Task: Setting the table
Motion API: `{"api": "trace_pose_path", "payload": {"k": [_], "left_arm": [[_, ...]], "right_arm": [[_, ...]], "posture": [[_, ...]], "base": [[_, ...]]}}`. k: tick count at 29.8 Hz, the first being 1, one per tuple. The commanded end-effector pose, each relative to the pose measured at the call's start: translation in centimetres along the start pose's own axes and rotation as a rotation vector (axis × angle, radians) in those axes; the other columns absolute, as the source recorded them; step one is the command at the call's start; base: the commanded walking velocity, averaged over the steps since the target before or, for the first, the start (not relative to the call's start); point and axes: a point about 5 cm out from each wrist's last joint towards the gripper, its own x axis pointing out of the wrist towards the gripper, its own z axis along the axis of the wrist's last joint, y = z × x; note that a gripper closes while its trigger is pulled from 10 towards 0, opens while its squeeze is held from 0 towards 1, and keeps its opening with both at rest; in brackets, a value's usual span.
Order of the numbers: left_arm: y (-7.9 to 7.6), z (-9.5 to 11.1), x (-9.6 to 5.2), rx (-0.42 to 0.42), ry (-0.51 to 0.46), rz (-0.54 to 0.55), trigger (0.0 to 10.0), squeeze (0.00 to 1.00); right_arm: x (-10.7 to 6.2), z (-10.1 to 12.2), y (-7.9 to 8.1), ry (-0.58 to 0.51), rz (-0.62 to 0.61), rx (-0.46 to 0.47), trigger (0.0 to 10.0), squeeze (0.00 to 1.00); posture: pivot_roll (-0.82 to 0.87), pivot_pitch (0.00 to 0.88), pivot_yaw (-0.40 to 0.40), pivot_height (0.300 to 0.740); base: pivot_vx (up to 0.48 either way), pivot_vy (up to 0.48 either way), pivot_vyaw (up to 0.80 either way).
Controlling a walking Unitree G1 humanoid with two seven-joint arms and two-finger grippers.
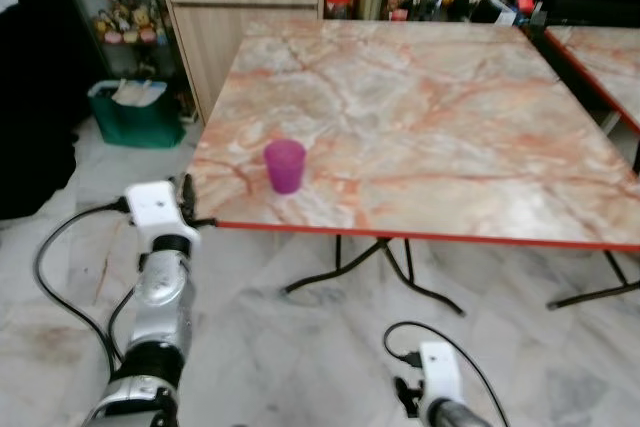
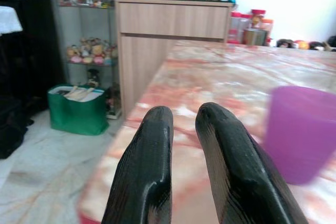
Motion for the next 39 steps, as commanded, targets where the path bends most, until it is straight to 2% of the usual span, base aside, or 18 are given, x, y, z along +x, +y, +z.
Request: {"api": "trace_pose_path", "payload": {"k": [1, 10, 39], "left_arm": [[0.6, 0.4, 0.2, 0.004, -0.007, 0.012, 10.0, 0.0], [1.2, 0.9, 0.4, -0.012, -0.019, 0.023, 10.0, 0.0], [1.3, 1.6, 0.7, -0.013, -0.043, 0.023, 10.0, 0.0]], "right_arm": [[0.1, 0.0, 0.9, 0.003, 0.023, 0.007, 10.0, 0.0], [0.1, -0.1, 0.9, 0.002, 0.023, 0.011, 10.0, 0.0], [0.1, -0.3, 1.0, 0.012, 0.03, -0.005, 10.0, 0.0]], "posture": [[0.16, 0.064, -0.032, 0.74], [0.16, 0.066, -0.03, 0.74], [0.16, 0.071, -0.029, 0.74]], "base": [[0.0, 0.0, 0.0], [0.092, 0.0, 0.0], [0.349, 0.0, 0.0]]}}
